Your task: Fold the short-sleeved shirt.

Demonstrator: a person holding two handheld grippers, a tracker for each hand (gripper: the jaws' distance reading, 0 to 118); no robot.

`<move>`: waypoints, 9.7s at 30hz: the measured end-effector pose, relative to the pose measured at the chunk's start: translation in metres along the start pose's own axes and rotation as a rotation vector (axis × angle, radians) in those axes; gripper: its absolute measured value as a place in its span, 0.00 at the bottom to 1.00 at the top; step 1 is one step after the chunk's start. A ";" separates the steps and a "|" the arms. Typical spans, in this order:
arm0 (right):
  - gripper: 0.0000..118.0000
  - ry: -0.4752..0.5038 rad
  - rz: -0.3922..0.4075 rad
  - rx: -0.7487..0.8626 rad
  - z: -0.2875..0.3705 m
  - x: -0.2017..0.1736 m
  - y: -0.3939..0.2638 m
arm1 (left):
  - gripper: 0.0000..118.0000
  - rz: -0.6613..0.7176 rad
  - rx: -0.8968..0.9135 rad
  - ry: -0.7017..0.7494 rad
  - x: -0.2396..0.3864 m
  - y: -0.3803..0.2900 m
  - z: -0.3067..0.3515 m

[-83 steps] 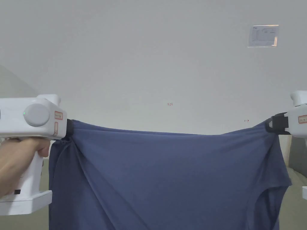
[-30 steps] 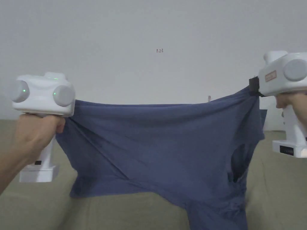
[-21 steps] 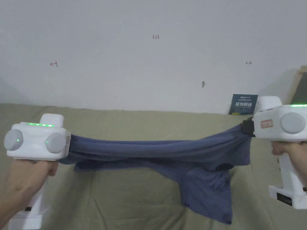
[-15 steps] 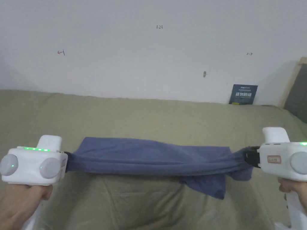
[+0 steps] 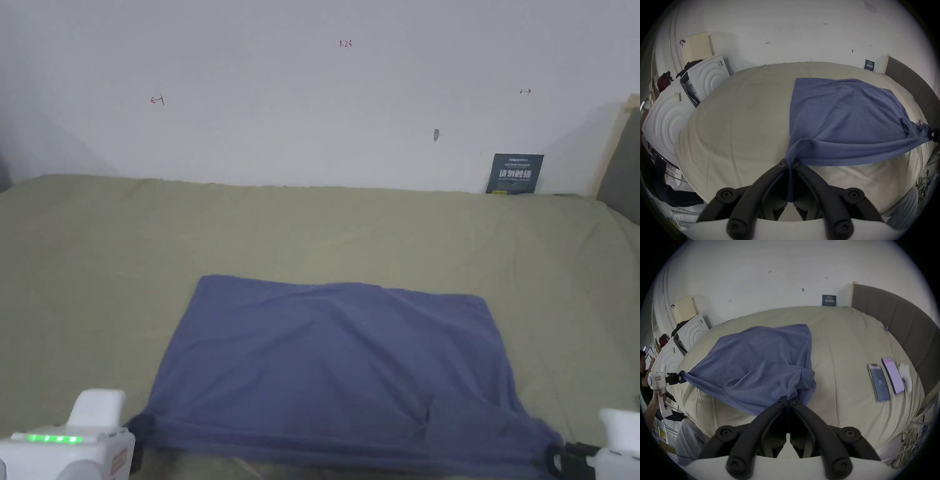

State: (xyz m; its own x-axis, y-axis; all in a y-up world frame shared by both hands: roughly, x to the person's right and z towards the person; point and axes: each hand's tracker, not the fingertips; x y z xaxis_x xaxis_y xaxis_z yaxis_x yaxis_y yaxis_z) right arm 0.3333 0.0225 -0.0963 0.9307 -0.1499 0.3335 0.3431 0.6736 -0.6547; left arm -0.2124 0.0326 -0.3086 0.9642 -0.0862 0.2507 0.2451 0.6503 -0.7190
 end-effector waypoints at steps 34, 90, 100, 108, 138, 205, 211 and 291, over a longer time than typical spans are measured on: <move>0.00 -0.037 -0.105 -0.018 0.032 -0.008 -0.055 | 0.00 0.165 -0.014 -0.064 -0.051 -0.064 0.049; 0.05 0.084 0.043 -0.001 0.024 -0.040 0.026 | 0.05 0.097 -0.009 -0.148 -0.033 0.031 0.003; 0.05 0.065 0.029 -0.023 -0.050 -0.030 0.116 | 0.05 0.090 0.010 -0.120 -0.024 0.115 -0.052; 0.06 0.032 -0.069 -0.176 -0.123 -0.018 0.148 | 0.05 0.085 -0.072 -0.102 -0.006 0.139 -0.117; 0.00 -0.047 -0.142 -0.142 -0.069 -0.002 0.056 | 0.98 0.151 -0.076 -0.141 -0.010 0.071 -0.094; 0.98 -0.041 -0.177 -0.129 0.012 -0.016 0.001 | 0.97 0.105 -0.054 -0.104 -0.046 0.036 0.026; 0.00 -0.147 -0.079 0.076 0.026 -0.039 0.020 | 0.00 0.131 0.043 -0.160 -0.021 0.039 0.022; 0.02 0.103 -0.051 -0.011 0.019 0.008 0.096 | 0.00 0.094 0.019 -0.195 -0.035 0.087 -0.014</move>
State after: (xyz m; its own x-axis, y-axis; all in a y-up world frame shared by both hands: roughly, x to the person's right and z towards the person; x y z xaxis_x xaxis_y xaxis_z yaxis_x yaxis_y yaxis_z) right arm 0.3713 0.0994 -0.1440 0.9199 -0.2577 0.2954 0.3911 0.6553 -0.6462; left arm -0.2229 0.0814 -0.3891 0.9446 0.1219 0.3046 0.1509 0.6629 -0.7334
